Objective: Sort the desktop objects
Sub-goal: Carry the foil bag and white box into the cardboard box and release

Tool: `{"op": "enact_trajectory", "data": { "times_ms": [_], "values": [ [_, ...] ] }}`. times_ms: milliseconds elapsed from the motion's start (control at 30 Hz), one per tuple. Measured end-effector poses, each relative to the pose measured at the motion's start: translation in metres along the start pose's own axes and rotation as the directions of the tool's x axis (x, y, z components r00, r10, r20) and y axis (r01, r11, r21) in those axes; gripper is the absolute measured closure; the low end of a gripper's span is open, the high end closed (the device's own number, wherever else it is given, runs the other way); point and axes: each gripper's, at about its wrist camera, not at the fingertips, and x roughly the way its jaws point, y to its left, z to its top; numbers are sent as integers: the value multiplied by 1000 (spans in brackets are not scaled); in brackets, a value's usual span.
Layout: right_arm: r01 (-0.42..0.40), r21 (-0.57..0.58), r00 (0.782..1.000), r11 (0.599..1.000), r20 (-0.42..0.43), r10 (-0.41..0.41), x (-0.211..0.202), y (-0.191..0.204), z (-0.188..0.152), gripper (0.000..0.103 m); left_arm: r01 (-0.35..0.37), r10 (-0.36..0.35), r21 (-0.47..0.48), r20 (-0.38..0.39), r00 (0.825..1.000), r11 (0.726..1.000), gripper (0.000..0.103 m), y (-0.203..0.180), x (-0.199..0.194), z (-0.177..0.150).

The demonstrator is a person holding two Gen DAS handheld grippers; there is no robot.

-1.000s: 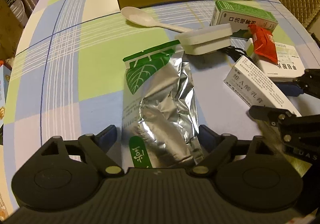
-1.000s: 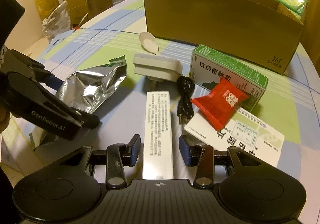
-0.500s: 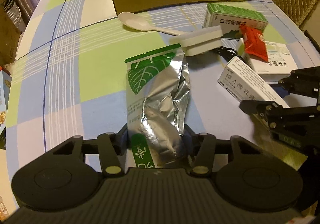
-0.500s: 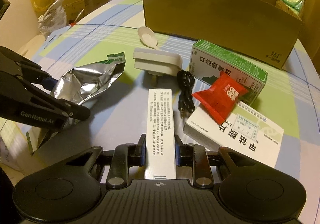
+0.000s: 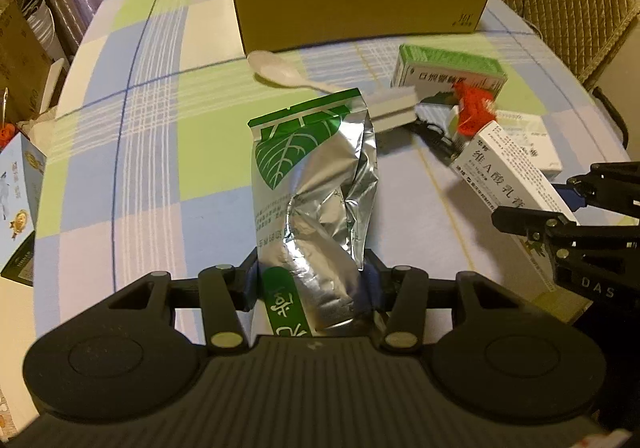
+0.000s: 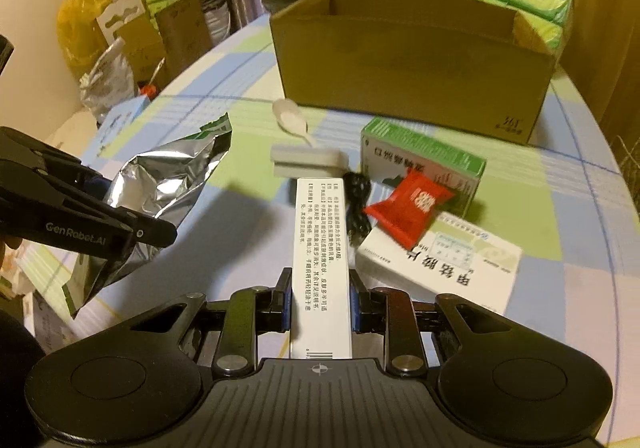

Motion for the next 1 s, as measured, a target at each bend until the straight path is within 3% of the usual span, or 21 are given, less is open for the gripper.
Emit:
{"op": "enact_trajectory", "data": {
  "times_ms": [500, 1000],
  "values": [
    [46, 40, 995, 998, 81, -49, -64, -13, 25, 80, 25, -26, 6, 94, 995, 1000, 58, -32, -68, 26],
    [79, 80, 992, 994, 93, -86, -78, -34, 41, 80, 49, -52, 27, 111, 992, 998, 58, -48, -73, 46]
  ]
}}
